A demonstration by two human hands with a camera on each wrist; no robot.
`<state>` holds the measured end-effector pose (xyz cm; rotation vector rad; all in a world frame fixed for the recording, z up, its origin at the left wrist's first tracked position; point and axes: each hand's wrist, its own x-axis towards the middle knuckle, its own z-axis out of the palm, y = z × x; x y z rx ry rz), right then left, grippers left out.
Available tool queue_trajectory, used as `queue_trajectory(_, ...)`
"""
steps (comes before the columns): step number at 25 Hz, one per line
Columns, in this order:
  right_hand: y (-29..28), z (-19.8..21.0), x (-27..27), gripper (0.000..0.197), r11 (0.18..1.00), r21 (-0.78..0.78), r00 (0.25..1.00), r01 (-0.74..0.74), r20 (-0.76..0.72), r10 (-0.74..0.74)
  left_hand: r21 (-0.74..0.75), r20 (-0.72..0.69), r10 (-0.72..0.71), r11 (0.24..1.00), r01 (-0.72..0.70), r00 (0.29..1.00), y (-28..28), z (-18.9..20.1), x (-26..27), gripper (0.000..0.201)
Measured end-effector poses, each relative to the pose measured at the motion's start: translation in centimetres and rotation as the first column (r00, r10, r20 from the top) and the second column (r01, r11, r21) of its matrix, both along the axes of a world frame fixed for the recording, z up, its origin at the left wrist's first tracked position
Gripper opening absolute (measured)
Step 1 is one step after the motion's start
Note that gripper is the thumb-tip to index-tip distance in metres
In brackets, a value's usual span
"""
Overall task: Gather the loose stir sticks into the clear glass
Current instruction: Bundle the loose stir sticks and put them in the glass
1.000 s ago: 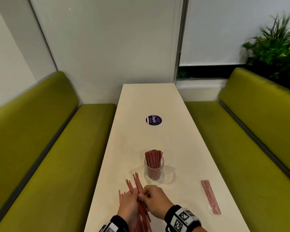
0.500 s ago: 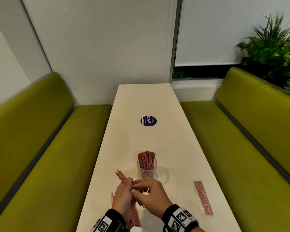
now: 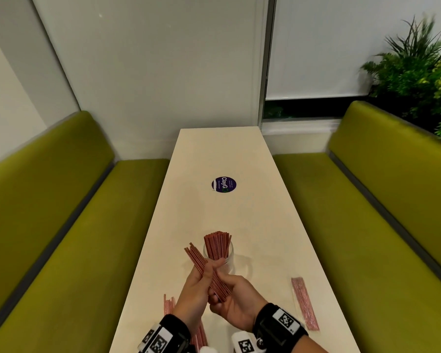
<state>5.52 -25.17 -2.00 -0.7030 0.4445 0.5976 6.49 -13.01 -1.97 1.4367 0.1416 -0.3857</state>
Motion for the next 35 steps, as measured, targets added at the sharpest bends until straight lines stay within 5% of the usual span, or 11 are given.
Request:
queue_trajectory(9, -1.6, -1.6, -0.3, 0.012, 1.000, 0.021, 0.988, 0.007, 0.151, -0.010, 0.102, 0.119, -0.118, 0.989, 0.106, 0.986, 1.9, 1.5, -0.1, 0.016)
queue_trajectory(16, -2.8, -2.2, -0.4, 0.017, 0.998, -0.061, 0.985, -0.029, 0.165, 0.039, 0.244, 0.332, 0.080, 0.955, -0.168, 0.940, 2.8, 5.1, 2.2, 0.013)
queue_trajectory(22, -3.0, -1.9, -0.4, 0.017, 0.984, -0.163, 0.970, -0.064, 0.221, 0.100, 0.501, 0.374, -0.123, 0.861, -0.089, 0.919, 0.3, 3.4, 0.9, 0.014)
queue_trajectory(30, -3.8, -1.1, 0.5, 0.021, 0.930, -0.362, 0.947, -0.070, 0.269, 0.177, 0.426, 0.259, -0.093, 0.904, -0.027, 0.961, 0.0, 2.1, 0.8, 0.010)
queue_trajectory(35, -3.8, -0.8, 1.9, 0.017, 0.872, -0.470, 0.947, 0.139, 0.321, 0.022, 0.265, 0.188, 0.021, 0.962, -0.071, 0.982, 1.2, 1.2, 1.8, 0.012)
